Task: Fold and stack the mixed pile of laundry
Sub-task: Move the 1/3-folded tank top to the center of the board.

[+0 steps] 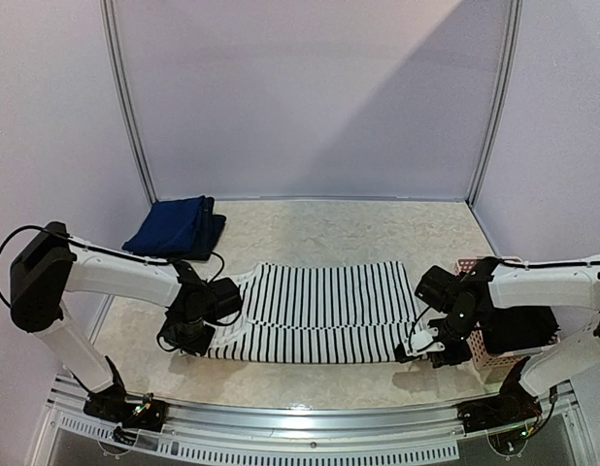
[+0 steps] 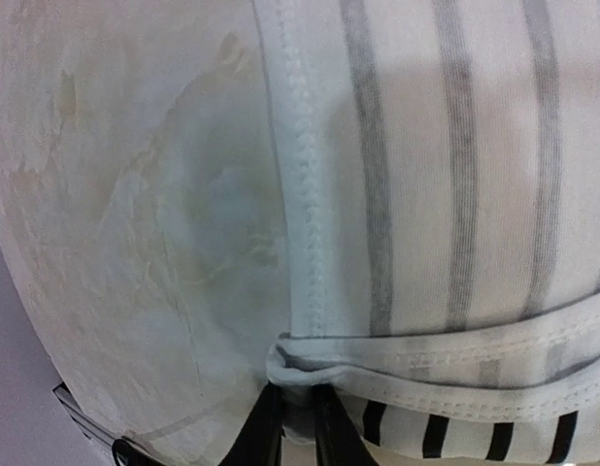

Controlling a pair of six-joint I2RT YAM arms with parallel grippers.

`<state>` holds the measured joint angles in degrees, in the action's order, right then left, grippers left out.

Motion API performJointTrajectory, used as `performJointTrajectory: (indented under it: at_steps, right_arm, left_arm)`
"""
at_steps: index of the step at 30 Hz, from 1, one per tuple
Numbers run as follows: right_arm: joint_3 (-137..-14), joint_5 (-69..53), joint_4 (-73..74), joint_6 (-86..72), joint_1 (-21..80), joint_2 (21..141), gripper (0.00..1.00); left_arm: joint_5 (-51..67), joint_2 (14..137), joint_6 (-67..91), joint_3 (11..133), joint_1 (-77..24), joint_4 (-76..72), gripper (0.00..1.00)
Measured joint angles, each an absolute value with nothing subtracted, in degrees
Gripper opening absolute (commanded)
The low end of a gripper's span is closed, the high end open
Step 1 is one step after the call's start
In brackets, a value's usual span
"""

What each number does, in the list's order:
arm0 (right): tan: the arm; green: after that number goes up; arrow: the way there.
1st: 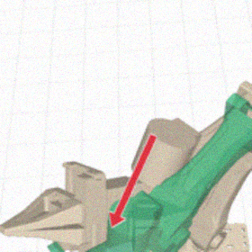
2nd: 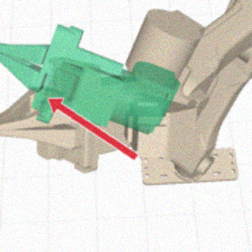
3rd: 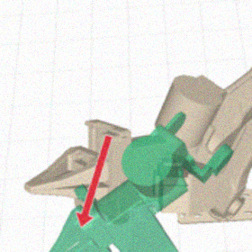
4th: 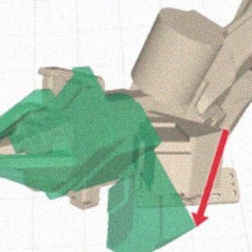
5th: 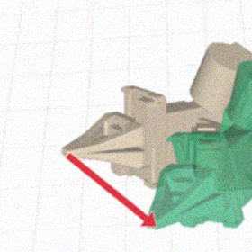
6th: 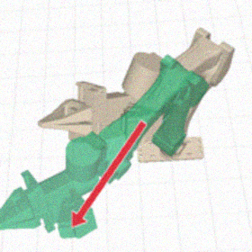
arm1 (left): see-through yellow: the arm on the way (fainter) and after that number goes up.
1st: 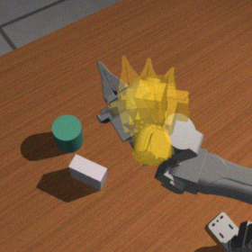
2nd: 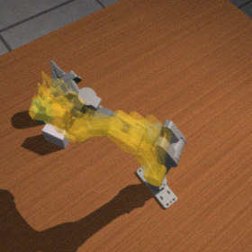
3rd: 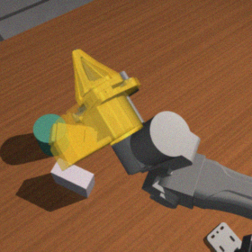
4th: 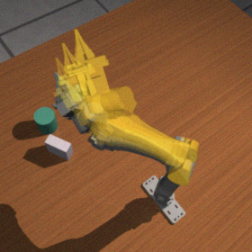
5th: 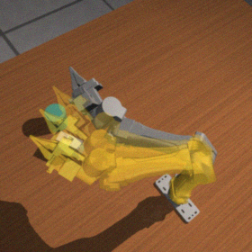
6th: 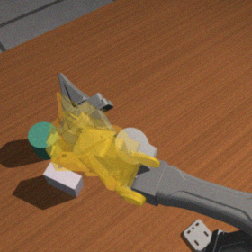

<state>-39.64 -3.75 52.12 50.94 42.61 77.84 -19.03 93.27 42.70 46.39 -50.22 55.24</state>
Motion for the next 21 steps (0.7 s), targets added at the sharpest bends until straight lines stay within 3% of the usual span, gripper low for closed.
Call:
performJointTrajectory:
  at_steps: [4,10,16,21]
  right_arm:
    - [-39.59,-4.14,54.24,50.89,42.70,76.23,0.16]
    - [-41.60,-6.74,58.33,50.78,42.72,73.56,0.16]
    - [-56.12,-13.45,62.65,50.72,37.93,72.12,0.19]
    - [-70.52,-19.33,63.05,51.16,26.85,80.75,0.25]
  left_arm:
    - [-19.29,93.21,45.63,45.65,-52.90,57.78,0.14]
    - [-17.04,91.90,47.44,46.46,-54.50,63.35,0.24]
    - [-18.57,89.65,41.93,64.64,-52.51,68.16,0.30]
    - [-19.00,88.47,32.93,73.93,-42.98,66.65,0.43]
